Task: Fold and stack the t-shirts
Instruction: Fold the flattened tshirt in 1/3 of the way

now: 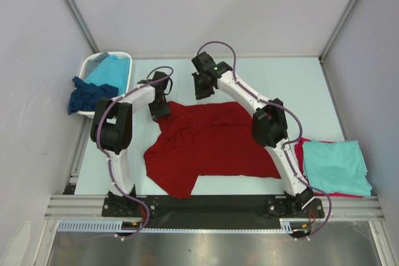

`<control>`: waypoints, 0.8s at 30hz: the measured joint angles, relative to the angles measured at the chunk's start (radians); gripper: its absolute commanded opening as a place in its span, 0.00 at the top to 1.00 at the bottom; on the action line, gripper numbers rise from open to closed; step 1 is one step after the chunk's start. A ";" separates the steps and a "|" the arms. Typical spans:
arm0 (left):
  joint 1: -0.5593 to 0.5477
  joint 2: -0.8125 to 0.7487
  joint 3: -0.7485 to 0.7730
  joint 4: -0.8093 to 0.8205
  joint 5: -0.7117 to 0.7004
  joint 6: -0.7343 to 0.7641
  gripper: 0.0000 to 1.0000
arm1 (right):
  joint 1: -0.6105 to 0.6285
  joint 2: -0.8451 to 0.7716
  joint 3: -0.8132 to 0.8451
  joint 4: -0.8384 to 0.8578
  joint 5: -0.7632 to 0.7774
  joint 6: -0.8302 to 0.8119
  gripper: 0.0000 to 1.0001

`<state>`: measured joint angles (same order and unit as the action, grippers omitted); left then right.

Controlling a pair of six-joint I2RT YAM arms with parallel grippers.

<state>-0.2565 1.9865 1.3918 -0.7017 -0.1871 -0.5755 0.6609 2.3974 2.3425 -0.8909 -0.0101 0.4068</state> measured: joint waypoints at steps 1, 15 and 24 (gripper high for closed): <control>0.000 0.000 0.000 0.000 0.000 0.000 0.61 | -0.005 0.004 -0.021 0.000 0.001 -0.001 0.82; 0.002 0.000 0.000 0.000 0.007 0.000 0.60 | -0.016 0.036 -0.113 -0.005 0.003 -0.002 0.83; 0.002 -0.001 0.000 0.000 0.007 0.000 0.60 | -0.032 0.097 -0.110 0.007 -0.014 -0.001 0.87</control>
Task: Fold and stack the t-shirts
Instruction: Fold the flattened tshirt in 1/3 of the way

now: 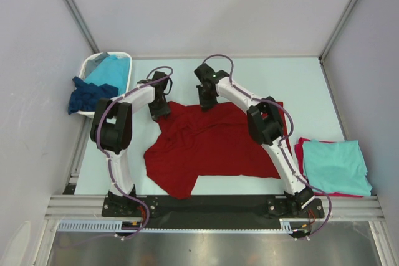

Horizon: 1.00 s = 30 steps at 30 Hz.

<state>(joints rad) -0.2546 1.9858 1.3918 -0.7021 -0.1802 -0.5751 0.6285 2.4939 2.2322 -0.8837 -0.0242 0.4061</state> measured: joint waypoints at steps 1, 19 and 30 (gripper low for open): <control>0.000 0.000 0.000 0.000 0.000 0.000 0.60 | -0.004 0.000 0.002 0.004 0.000 0.000 0.89; 0.002 -0.002 0.000 -0.001 0.003 0.000 0.60 | -0.037 0.039 0.061 -0.010 -0.042 0.011 1.00; 0.002 -0.002 0.000 -0.001 0.005 0.000 0.61 | -0.079 0.080 0.127 -0.003 -0.056 0.025 1.00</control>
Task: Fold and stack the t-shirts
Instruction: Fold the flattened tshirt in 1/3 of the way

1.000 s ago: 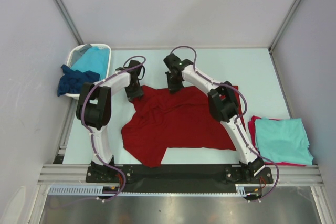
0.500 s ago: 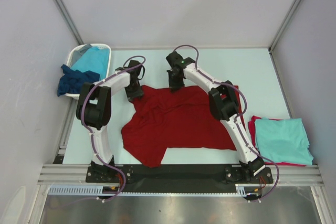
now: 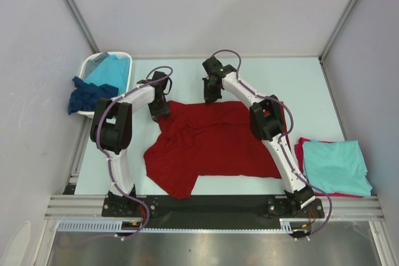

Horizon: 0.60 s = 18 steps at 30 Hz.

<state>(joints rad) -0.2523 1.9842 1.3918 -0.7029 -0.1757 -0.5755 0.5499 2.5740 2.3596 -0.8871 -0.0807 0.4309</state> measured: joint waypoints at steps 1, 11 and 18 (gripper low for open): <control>0.000 0.000 0.000 0.000 0.000 0.000 0.61 | -0.005 0.004 0.008 -0.001 -0.004 0.002 1.00; 0.000 -0.003 0.000 0.001 0.000 -0.001 0.55 | -0.008 -0.029 -0.031 0.029 0.035 -0.001 0.45; 0.000 -0.011 -0.001 0.000 -0.002 -0.003 0.41 | 0.047 -0.201 -0.143 0.024 0.102 -0.006 0.33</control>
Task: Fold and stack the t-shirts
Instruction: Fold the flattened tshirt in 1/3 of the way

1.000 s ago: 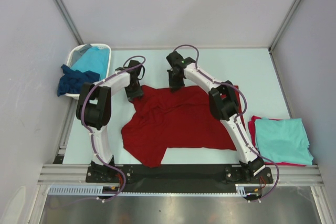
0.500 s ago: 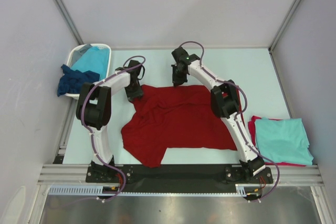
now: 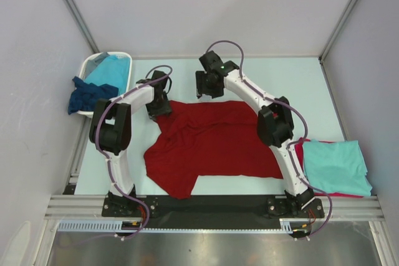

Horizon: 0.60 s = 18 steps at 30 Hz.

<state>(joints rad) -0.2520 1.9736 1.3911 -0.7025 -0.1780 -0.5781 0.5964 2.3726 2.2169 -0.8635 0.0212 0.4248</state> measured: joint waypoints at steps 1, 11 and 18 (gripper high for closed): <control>0.000 -0.005 0.000 0.000 -0.002 -0.001 0.41 | 0.010 -0.023 -0.004 0.001 0.002 0.000 0.33; 0.000 -0.105 -0.003 -0.002 -0.030 -0.002 0.39 | 0.115 -0.159 -0.114 0.031 0.008 0.003 0.58; 0.000 -0.151 -0.036 -0.002 -0.050 -0.007 0.39 | 0.119 -0.132 -0.174 0.032 0.008 0.008 0.58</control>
<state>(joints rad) -0.2520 1.8229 1.3552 -0.7044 -0.2279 -0.5854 0.7155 2.2402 2.0430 -0.8310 0.0296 0.4324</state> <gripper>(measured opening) 0.610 0.374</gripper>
